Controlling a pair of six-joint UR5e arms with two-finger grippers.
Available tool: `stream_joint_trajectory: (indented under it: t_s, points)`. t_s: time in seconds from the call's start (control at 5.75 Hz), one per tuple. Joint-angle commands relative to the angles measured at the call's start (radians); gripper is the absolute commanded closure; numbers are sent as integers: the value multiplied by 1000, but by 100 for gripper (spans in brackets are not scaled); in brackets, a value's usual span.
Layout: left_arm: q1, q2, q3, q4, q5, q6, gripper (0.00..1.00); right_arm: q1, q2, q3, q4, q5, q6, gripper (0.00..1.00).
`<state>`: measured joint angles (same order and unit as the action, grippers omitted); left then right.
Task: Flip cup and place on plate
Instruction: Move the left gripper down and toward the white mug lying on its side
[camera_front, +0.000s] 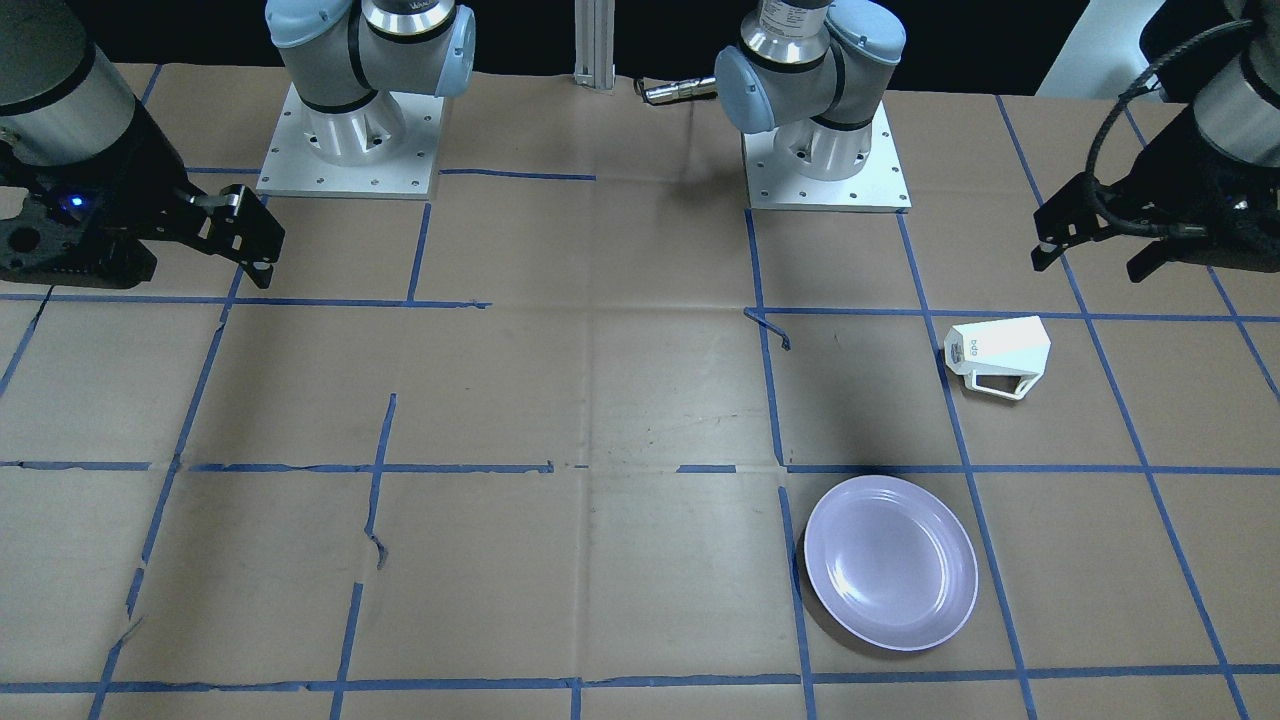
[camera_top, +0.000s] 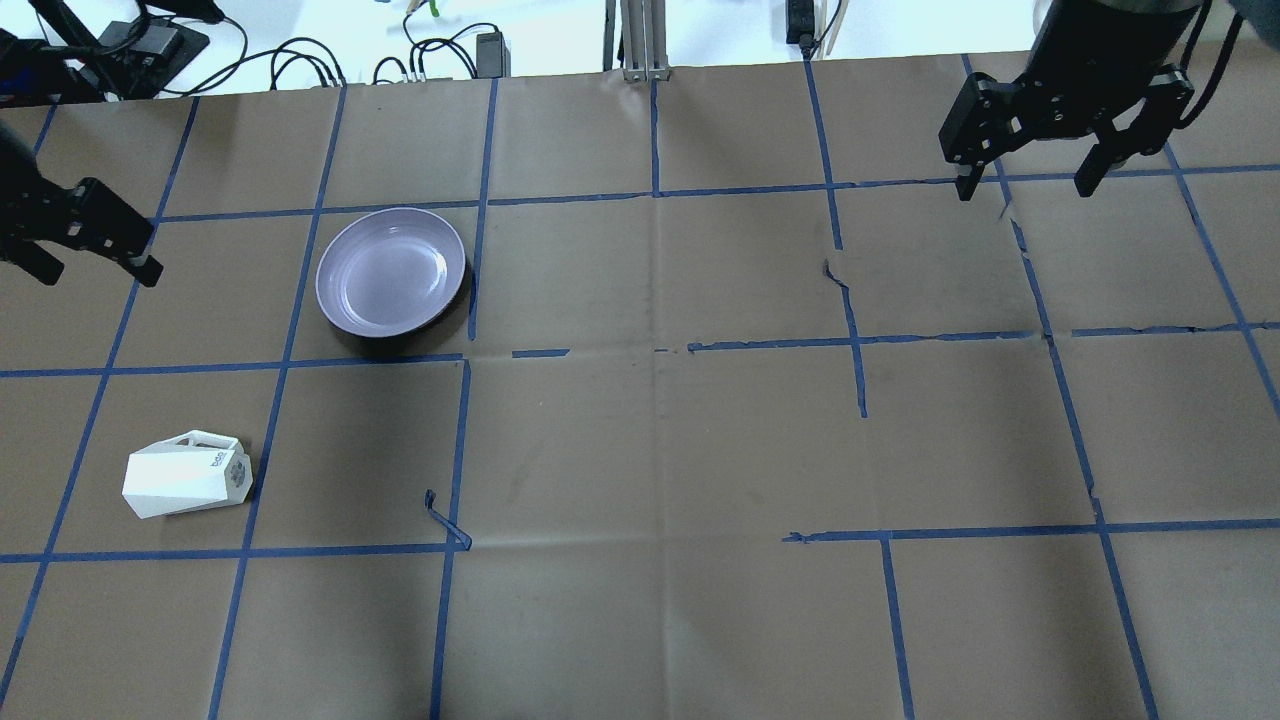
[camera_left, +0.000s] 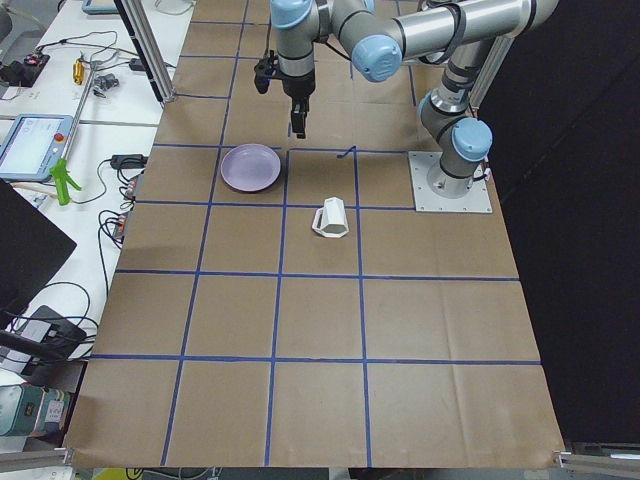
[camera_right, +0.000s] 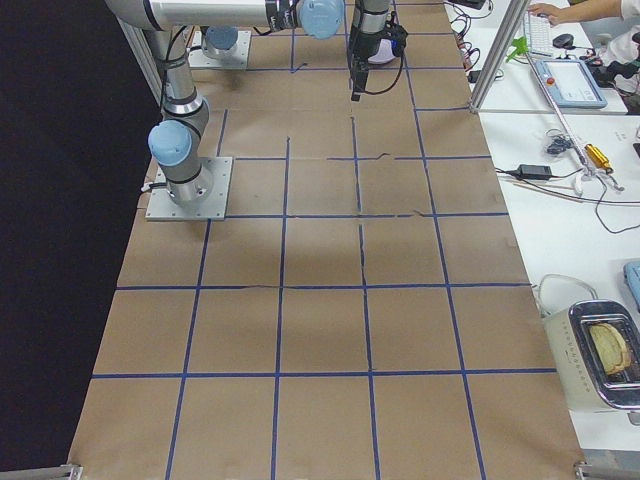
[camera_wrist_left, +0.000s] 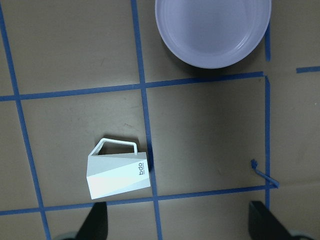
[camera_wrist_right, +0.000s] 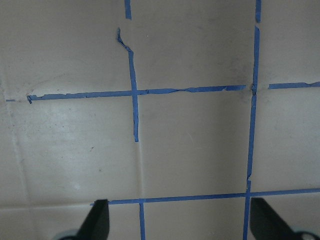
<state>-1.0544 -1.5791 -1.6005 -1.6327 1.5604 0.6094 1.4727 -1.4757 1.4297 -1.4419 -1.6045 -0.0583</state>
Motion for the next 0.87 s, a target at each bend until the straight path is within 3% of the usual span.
stream_joint_trajectory:
  t_s: [0.0,0.17,0.52,0.7]
  points:
    - [269,-60,-88,5,-96,303,2,0,0,0,0,0,0,0]
    - [371,-140,-101,8,-190,396,2,0,0,0,0,0,0,0]
    - [453,-275,-105,-12,-305,516,2,0,0,0,0,0,0,0]
    - [467,-336,-107,-38,-310,551,2,0,0,0,0,0,0,0]
